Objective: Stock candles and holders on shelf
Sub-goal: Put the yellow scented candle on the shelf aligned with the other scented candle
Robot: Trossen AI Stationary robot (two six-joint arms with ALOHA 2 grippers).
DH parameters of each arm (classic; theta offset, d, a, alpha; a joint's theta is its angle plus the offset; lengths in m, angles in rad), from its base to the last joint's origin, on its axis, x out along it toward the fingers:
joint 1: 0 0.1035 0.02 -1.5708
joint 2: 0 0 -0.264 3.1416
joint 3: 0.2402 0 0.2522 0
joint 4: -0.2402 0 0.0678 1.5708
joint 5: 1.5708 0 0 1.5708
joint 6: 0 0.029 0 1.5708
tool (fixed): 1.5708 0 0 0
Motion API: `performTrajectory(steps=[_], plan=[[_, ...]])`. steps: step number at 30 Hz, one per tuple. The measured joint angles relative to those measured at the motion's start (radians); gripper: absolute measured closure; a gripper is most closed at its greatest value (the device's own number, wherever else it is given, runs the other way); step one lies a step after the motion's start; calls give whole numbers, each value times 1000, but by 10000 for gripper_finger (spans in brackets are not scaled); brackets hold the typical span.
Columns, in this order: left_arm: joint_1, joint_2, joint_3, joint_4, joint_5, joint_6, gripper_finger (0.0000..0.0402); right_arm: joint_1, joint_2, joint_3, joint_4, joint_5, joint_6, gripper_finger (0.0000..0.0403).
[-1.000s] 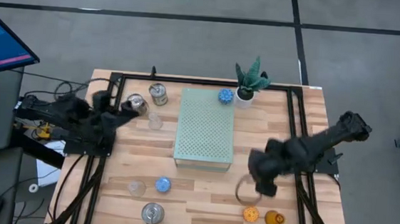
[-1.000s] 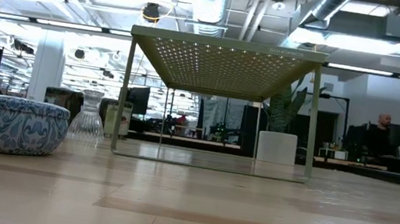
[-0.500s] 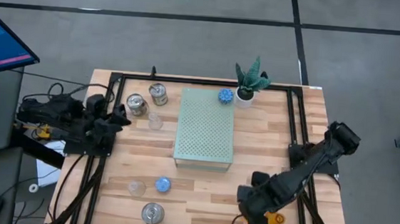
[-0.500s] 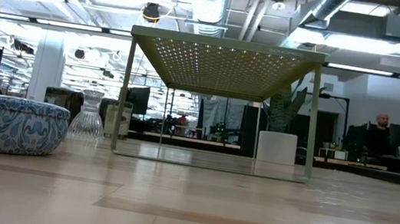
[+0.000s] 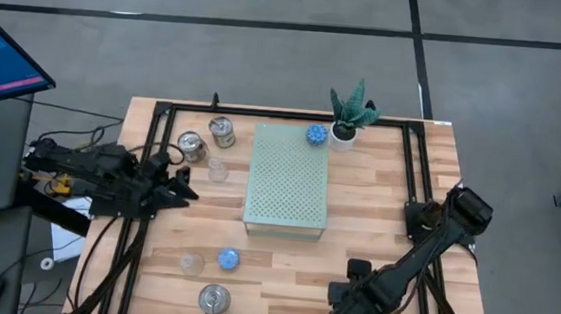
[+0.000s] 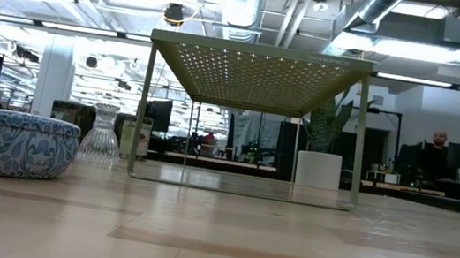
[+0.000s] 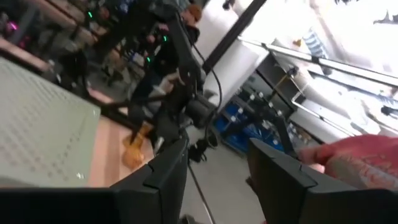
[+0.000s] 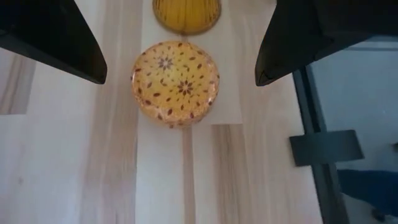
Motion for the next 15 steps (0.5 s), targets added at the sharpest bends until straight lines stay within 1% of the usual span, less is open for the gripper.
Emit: performTrajectory(steps=[6,11,15], plan=[[0,-43,-64,7,35,-32,256,-1,41,0,37,14,-9,3],[0,-121,-116,-3,95,-96,279,3,69,-2,60,9,-4,3],[0,-182,-150,1,138,-135,305,5,64,-39,82,6,29,3]])
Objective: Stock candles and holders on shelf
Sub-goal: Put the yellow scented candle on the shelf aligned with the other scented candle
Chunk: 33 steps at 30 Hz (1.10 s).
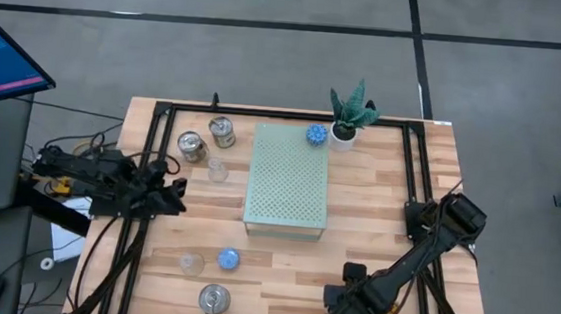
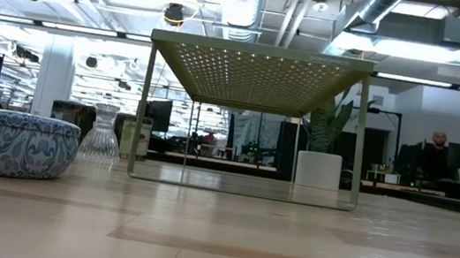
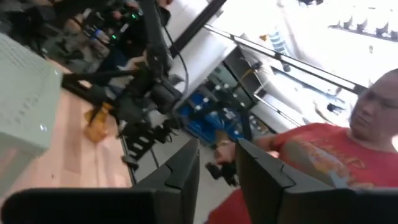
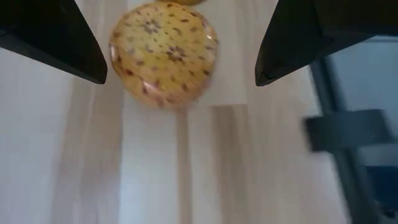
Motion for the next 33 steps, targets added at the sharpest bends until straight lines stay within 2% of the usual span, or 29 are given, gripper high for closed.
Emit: performTrajectory(steps=[9,13,20,28,33], plan=[[0,-97,-87,-11,38,-23,367,14,-5,-87,130,-33,26,14],[0,-104,-96,-8,44,-22,394,13,-5,-119,182,-33,38,25],[0,-102,-97,-7,50,-23,393,13,-4,-143,202,-35,46,50],[0,-102,-97,-7,50,-23,396,13,-6,-149,201,-46,37,116],[0,-102,-97,-7,50,-21,393,-14,-23,-153,184,-62,37,122]])
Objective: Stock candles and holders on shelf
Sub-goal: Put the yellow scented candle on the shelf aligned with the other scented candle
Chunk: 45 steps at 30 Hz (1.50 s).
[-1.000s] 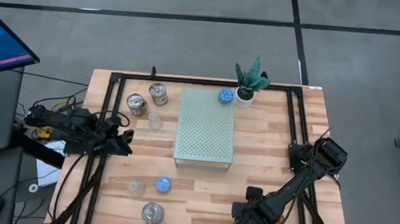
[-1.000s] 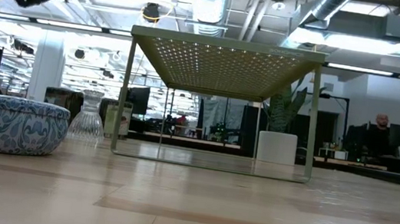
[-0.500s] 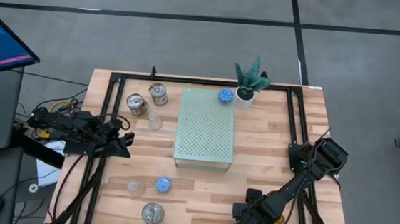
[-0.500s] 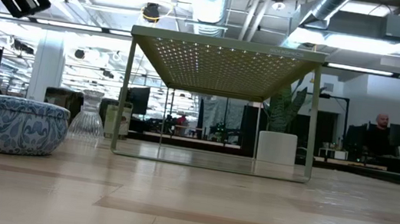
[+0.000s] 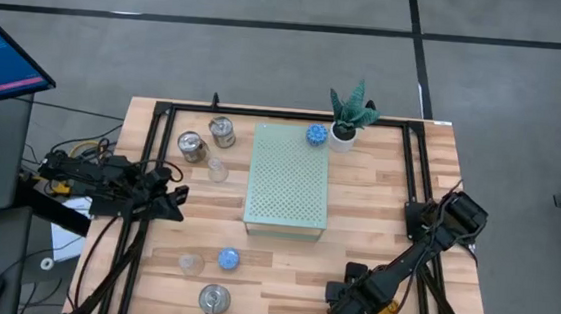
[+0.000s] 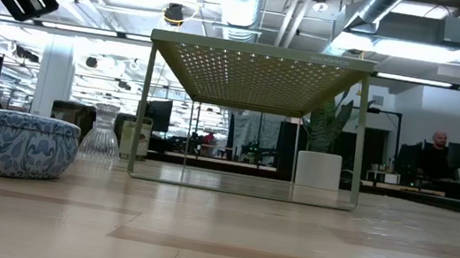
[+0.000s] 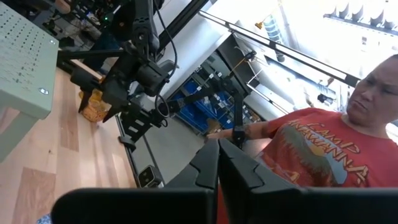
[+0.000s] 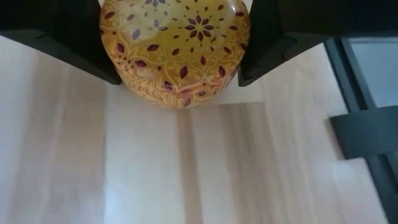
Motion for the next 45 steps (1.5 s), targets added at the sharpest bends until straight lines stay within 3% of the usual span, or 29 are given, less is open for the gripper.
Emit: performTrajectory(steps=[7,12,19,25,33,45], plan=[[0,0,0,0,0,1,396,-74,-107,0,-98,3,-48,119],[0,0,0,0,0,1,392,-168,-264,1,-197,4,-79,121],[0,0,0,0,0,41,396,-395,-476,1,-307,15,-137,121],[0,0,0,0,0,47,392,-622,-557,24,-303,10,-284,121],[0,6,1,0,0,51,395,-857,-449,267,-343,6,-597,120],[0,18,2,0,-4,58,396,-1078,-61,797,-367,6,-956,120]])
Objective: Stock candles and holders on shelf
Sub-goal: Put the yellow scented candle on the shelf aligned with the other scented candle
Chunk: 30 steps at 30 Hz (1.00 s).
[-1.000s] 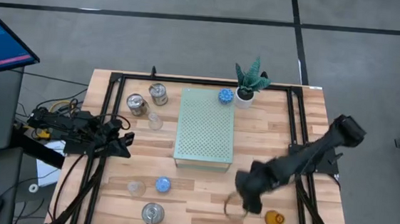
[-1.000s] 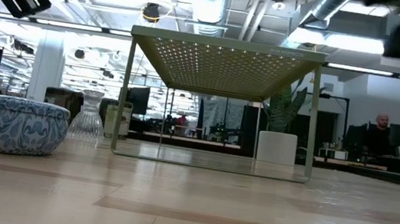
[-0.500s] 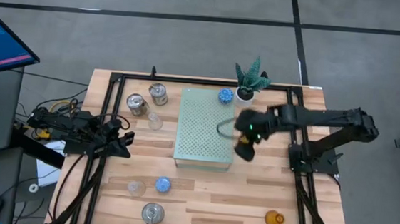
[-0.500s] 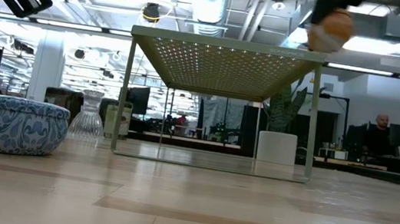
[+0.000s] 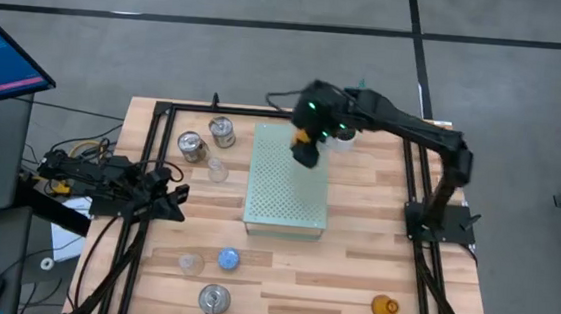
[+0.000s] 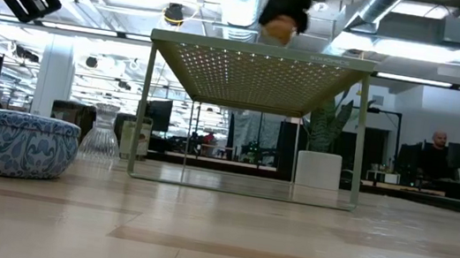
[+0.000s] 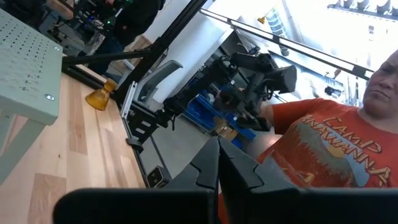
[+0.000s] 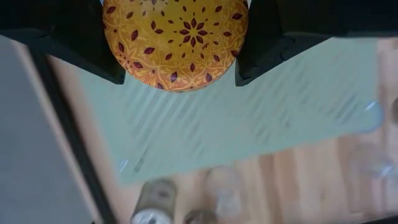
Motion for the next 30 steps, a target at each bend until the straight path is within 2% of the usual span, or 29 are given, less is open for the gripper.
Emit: performTrajectory(steps=[6,12,21,30], plan=[[0,0,0,1,-3,0,393,-38,196,208,-35,0,-64,120],[0,0,0,1,-3,0,396,-51,329,317,-138,1,-96,120],[0,0,0,4,-3,1,394,-57,366,321,-168,81,-150,120],[0,0,0,4,-8,4,393,-70,366,315,-157,84,-170,120]])
